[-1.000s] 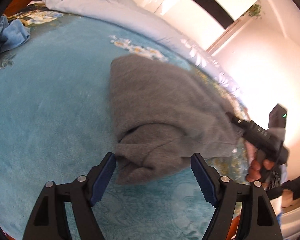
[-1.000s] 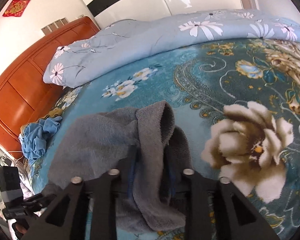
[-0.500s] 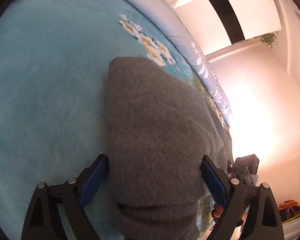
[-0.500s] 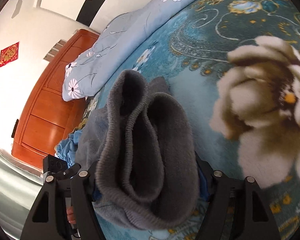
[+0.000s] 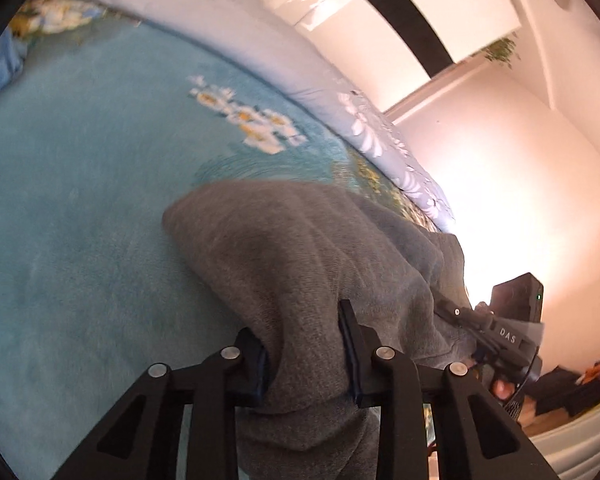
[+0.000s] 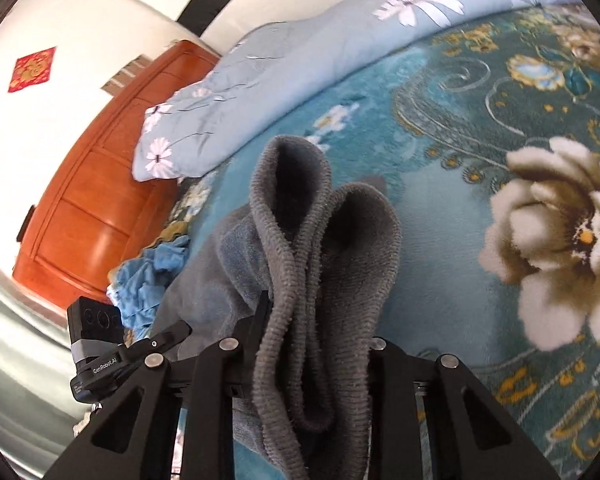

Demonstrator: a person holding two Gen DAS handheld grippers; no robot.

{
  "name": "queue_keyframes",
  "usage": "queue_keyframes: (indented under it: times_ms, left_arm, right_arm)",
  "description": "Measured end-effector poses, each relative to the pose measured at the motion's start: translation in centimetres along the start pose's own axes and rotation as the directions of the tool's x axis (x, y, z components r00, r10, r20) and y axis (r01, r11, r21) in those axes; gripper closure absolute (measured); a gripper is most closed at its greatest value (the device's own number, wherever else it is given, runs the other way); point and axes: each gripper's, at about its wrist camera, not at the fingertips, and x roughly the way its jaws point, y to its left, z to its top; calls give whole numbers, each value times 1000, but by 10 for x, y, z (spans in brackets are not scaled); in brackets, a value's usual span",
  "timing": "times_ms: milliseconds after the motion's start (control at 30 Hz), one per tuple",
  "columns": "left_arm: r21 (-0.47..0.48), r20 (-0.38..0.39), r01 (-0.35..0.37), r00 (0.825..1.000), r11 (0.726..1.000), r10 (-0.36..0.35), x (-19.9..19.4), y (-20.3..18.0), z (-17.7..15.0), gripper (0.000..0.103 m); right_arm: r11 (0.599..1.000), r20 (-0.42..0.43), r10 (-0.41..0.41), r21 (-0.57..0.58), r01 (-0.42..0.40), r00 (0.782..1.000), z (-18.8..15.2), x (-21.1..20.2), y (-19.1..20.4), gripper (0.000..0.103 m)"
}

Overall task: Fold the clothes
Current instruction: 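Carry the folded sweatshirt with both tools onto the stack of dark clothes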

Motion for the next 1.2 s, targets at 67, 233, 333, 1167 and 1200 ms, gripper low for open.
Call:
queue_keyframes:
  times_ms: [67, 233, 333, 1167, 1200]
  left_arm:
    - [55, 17, 0, 1000, 999, -1, -17, -25, -5, 72]
    - [246, 55, 6, 998, 969, -20, -35, -122, -8, 72]
    - [351, 50, 54, 996, 935, -76, -23, -196, -8, 72]
    - [628, -286, 261, 954, 733, -93, 258, -474, -147, 66]
    - [643, -273, 251, 958, 724, -89, 260, -471, -148, 63]
  right_arm:
    - [999, 20, 26, -20, -26, 999, -5, -21, 6, 75]
    - [997, 113, 57, -56, -51, 992, -8, -96, 7, 75]
    - [997, 190, 23, -82, -7, 981, -3, -166, -4, 75]
    - [900, 348, -386, 345, 267, 854, -26, -487, -306, 69]
    - [904, 367, -371, 353, 241, 853, -29, -487, -312, 69]
